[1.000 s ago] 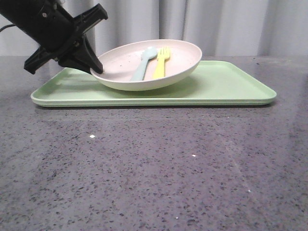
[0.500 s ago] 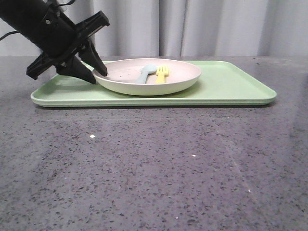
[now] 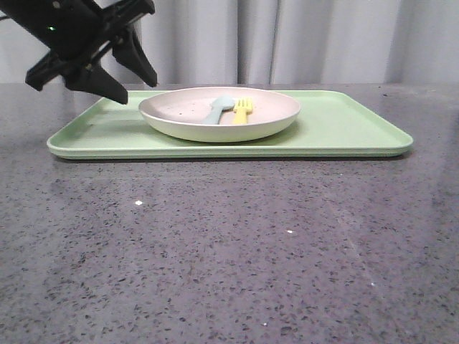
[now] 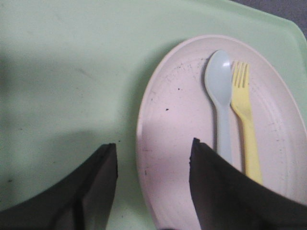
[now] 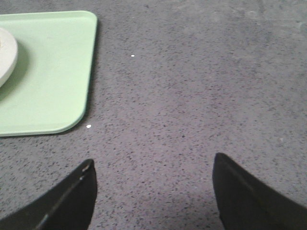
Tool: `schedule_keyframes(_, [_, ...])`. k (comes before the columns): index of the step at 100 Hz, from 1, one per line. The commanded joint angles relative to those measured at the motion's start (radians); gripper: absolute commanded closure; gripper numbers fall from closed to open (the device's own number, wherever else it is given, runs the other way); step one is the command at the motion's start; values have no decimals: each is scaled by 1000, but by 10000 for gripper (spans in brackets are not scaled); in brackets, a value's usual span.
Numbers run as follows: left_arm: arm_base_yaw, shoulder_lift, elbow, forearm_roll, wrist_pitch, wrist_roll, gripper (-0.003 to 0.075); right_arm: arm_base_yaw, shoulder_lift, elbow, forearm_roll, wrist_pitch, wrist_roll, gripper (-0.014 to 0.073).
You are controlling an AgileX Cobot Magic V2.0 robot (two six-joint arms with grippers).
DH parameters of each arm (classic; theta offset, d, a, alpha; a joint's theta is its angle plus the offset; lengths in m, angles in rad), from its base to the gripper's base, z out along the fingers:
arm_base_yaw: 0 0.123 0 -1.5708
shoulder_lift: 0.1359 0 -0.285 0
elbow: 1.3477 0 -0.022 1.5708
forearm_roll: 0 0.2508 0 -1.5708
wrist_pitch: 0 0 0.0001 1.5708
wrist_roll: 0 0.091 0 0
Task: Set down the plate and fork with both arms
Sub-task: 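Raise the left gripper away from the plate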
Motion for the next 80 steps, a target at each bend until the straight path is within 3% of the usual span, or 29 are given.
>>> schedule_keyframes(1, [-4,-115,-5,37,-31,-5,374,26,23,-42,-17,-62,-3,78])
schedule_keyframes(24, [29,-345,104,176,-39,-5,374,102,132,-159,3,7,-3,78])
schedule_keyframes(80, [272,-963,487,322,-11,-5,374,330,612,-650,12,210,-3,78])
